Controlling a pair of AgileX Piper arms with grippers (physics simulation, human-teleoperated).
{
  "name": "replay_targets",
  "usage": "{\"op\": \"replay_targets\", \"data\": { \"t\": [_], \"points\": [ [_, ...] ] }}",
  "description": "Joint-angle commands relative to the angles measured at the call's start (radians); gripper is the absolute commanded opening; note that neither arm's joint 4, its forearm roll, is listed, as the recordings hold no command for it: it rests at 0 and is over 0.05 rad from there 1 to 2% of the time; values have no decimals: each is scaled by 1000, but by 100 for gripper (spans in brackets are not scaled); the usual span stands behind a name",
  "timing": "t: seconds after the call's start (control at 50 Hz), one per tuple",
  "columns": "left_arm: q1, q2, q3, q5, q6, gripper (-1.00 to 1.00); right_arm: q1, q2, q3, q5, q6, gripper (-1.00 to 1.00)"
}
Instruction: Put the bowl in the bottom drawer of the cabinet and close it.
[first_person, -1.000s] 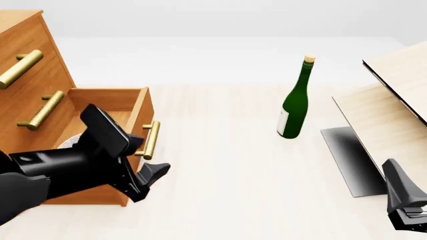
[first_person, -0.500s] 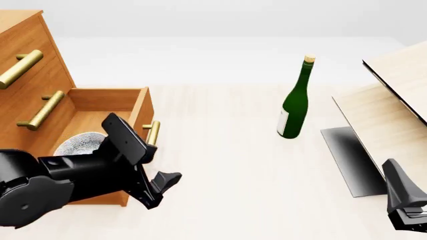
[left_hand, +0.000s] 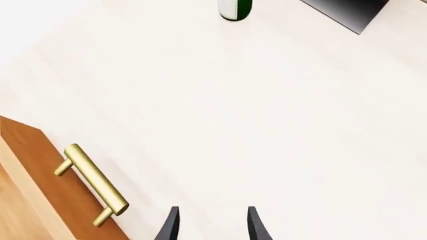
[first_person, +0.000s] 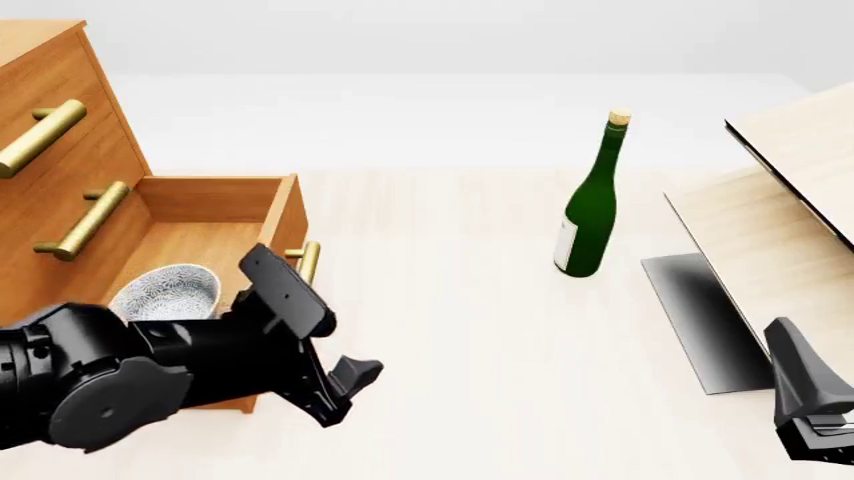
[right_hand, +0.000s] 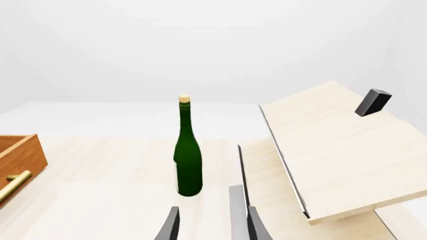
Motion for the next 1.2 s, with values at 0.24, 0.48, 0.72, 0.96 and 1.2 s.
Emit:
{"op": "replay_targets", "data": {
  "t": [0.24, 0.48, 0.72, 0.96, 1.2],
  "points": [
    [22, 140, 25, -75, -78, 100, 0, 0, 0, 0, 0, 100],
    [42, 160, 47, -94, -89, 100, 0, 0, 0, 0, 0, 100],
    [68, 216, 83, -143, -92, 100, 0, 0, 0, 0, 0, 100],
    [76, 232, 108, -164, -100, 100, 0, 0, 0, 0, 0, 100],
    [98, 217, 143, -173, -97, 100, 0, 0, 0, 0, 0, 100]
  ]
}}
